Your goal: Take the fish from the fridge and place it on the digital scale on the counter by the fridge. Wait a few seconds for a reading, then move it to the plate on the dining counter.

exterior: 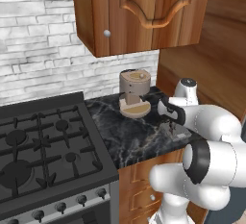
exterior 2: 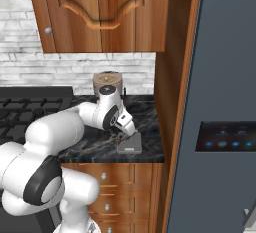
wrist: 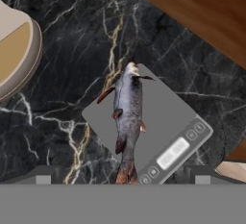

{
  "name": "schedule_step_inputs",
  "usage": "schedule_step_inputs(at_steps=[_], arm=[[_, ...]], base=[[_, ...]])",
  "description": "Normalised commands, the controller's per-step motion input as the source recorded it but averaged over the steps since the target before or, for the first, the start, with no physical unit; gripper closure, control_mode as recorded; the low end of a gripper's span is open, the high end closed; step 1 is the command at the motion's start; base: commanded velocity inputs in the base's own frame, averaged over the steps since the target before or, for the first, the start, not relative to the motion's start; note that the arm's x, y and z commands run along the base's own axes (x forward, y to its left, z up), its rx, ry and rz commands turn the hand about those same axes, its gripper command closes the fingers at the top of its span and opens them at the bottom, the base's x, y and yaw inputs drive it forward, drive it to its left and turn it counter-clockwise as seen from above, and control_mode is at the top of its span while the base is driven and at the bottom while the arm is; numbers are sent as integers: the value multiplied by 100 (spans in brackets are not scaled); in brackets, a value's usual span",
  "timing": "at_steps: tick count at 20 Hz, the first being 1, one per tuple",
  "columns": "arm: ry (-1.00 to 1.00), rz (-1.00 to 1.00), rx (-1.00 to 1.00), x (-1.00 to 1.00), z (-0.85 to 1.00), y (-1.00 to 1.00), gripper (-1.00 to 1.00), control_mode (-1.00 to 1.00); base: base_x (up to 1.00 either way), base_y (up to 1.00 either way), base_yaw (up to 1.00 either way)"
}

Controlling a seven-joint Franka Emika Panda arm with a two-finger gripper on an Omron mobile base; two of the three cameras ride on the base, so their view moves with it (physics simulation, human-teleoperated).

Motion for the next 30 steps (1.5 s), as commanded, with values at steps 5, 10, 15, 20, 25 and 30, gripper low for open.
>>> schedule_step_inputs(at_steps=[5, 10, 15, 20, 25, 30], arm=[[0, 0, 0, 0, 0, 0, -100, -100], [0, 0, 0, 0, 0, 0, -100, -100], [0, 0, 0, 0, 0, 0, -100, -100], [0, 0, 0, 0, 0, 0, -100, -100], [0, 0, 0, 0, 0, 0, -100, -100], [0, 0, 0, 0, 0, 0, -100, -100]], base=[[0, 0, 0], [0, 0, 0], [0, 0, 0], [0, 0, 0], [0, 0, 0], [0, 0, 0]])
